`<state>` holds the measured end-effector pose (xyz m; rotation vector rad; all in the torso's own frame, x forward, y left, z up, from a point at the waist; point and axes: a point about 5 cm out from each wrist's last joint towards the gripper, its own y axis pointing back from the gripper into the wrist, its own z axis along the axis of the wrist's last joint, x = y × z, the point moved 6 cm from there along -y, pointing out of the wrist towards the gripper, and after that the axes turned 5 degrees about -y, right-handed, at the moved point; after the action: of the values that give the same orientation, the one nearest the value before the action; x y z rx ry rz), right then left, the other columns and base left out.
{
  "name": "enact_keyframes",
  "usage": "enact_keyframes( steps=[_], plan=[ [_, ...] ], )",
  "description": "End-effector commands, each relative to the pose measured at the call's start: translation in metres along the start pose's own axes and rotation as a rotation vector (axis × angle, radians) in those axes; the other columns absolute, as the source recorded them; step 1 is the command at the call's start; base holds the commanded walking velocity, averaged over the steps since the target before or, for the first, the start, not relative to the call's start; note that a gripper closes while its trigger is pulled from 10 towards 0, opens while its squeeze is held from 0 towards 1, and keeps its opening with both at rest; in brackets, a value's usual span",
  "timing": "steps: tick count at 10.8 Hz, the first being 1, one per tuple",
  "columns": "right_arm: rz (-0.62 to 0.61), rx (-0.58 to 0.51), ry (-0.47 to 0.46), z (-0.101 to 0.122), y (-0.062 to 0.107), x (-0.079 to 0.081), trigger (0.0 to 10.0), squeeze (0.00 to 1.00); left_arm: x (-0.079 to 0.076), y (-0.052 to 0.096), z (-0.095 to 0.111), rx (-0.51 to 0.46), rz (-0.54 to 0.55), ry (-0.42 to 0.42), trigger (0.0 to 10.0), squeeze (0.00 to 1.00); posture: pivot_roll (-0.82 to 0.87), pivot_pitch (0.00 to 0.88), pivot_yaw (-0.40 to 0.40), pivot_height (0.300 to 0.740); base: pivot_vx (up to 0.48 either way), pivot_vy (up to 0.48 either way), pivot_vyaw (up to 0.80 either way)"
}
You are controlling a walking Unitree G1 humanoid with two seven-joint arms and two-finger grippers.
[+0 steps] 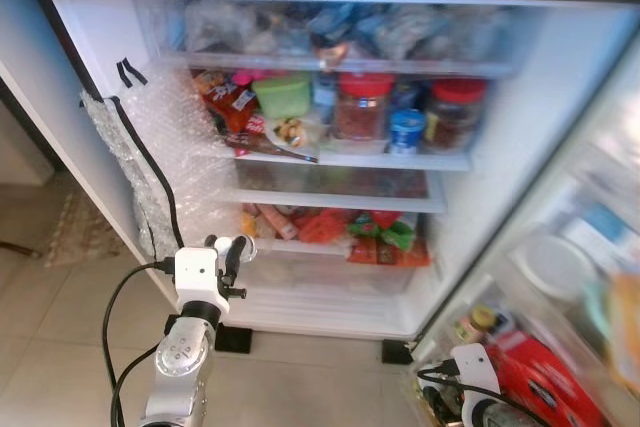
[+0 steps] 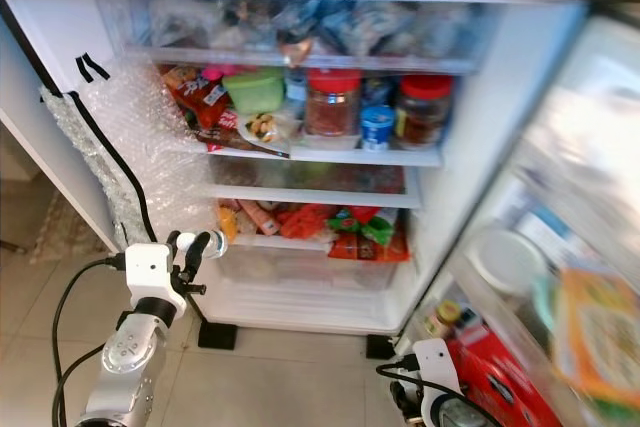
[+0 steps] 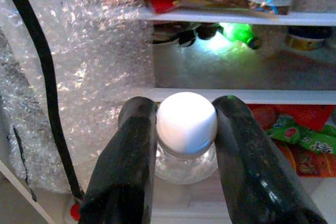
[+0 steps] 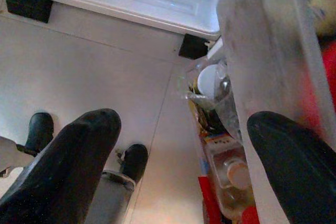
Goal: Restocking fridge
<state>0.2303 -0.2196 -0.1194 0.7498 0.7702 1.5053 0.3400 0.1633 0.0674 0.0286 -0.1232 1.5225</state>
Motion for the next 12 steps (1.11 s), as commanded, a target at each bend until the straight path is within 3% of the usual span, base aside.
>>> enact_keyframes(
  steps=[1, 12],
  plan=[
    [-0.006, -0.004, 0.002, 0.0015, 0.0004, -0.0023, 10.0, 0.0, -0.0002, 0.0003, 0.0018, -0.002, -0.006, 0.006, 10.0, 0.0, -0.03, 0.034, 0.0, 0.74, 0.285, 0.0, 0.0],
    [-0.014, -0.004, -0.027, -0.0004, 0.0008, -0.0036, 10.0, 0.0, -0.0051, 0.002, 0.0033, 0.0, -0.016, 0.019, 10.0, 0.0, -0.03, 0.058, -0.002, 0.74, 0.282, 0.0, 0.0]
  ],
)
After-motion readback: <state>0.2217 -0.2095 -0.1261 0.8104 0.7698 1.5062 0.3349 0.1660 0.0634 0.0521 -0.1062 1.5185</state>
